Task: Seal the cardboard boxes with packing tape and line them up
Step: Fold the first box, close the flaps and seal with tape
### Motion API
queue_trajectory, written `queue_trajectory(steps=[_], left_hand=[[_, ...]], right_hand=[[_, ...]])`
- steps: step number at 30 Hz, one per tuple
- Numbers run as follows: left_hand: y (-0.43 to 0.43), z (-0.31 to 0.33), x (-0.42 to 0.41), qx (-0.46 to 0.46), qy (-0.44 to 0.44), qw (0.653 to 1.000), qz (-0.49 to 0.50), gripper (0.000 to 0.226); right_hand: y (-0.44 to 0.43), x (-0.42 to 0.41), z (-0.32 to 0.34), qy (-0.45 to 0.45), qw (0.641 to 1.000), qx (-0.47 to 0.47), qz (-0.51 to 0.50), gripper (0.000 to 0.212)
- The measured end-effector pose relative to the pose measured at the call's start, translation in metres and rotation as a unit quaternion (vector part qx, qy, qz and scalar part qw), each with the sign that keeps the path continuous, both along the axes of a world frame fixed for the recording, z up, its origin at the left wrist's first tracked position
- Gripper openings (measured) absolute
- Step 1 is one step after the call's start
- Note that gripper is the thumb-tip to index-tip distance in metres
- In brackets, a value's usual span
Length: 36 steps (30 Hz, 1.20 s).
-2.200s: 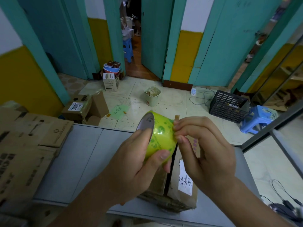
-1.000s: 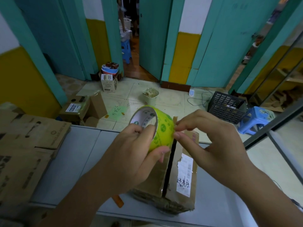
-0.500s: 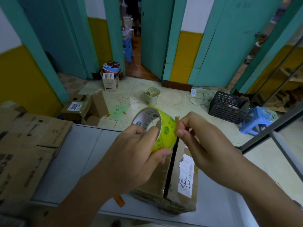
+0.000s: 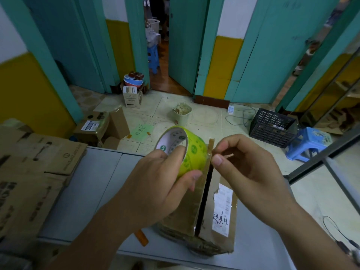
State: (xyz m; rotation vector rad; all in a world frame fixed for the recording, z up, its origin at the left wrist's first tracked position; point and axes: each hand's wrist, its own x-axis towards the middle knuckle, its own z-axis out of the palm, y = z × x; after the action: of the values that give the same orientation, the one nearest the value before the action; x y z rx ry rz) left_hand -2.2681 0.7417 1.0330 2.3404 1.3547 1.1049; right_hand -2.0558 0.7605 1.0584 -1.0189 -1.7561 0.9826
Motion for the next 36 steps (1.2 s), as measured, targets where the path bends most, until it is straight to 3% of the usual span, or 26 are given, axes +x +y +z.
queue_trajectory(steps=[5,10,14,17,19,22,26,30,36], left_hand=[[0.001,0.0,0.003,0.008,0.009,1.0,-0.002,0.02],[0.002,-0.004,0.003,0.01,0.009,1.0,0.002,0.031],[0.003,-0.006,0.008,0.035,0.074,0.996,0.026,0.037],[0.002,-0.008,0.015,0.08,0.144,0.985,0.057,0.037],[0.003,-0.009,0.021,0.105,0.15,0.98,0.076,0.037],[0.004,-0.011,0.025,0.109,0.146,0.978,0.101,0.038],[0.005,-0.02,0.02,0.011,0.142,0.985,0.099,0.049],[0.009,-0.026,0.01,-0.123,0.081,0.987,0.064,0.063],[0.011,-0.031,0.003,-0.181,-0.039,0.983,-0.016,0.039]], right_hand=[[-0.004,-0.009,-0.005,0.028,0.992,0.094,-0.075,0.037],[-0.007,-0.013,-0.014,0.034,0.982,0.134,-0.127,0.029],[-0.006,-0.019,-0.016,0.045,0.989,0.062,-0.125,0.03],[-0.001,-0.017,-0.014,0.111,0.986,-0.078,-0.093,0.024],[0.002,-0.014,-0.011,0.139,0.977,-0.142,-0.075,0.021],[0.001,-0.014,-0.011,0.147,0.974,-0.165,-0.049,0.019],[-0.005,-0.016,-0.015,0.152,0.978,-0.14,-0.027,0.022],[-0.007,-0.015,-0.015,0.128,0.986,-0.106,-0.01,0.027],[-0.003,-0.011,-0.02,0.13,0.989,-0.054,-0.051,0.027]])
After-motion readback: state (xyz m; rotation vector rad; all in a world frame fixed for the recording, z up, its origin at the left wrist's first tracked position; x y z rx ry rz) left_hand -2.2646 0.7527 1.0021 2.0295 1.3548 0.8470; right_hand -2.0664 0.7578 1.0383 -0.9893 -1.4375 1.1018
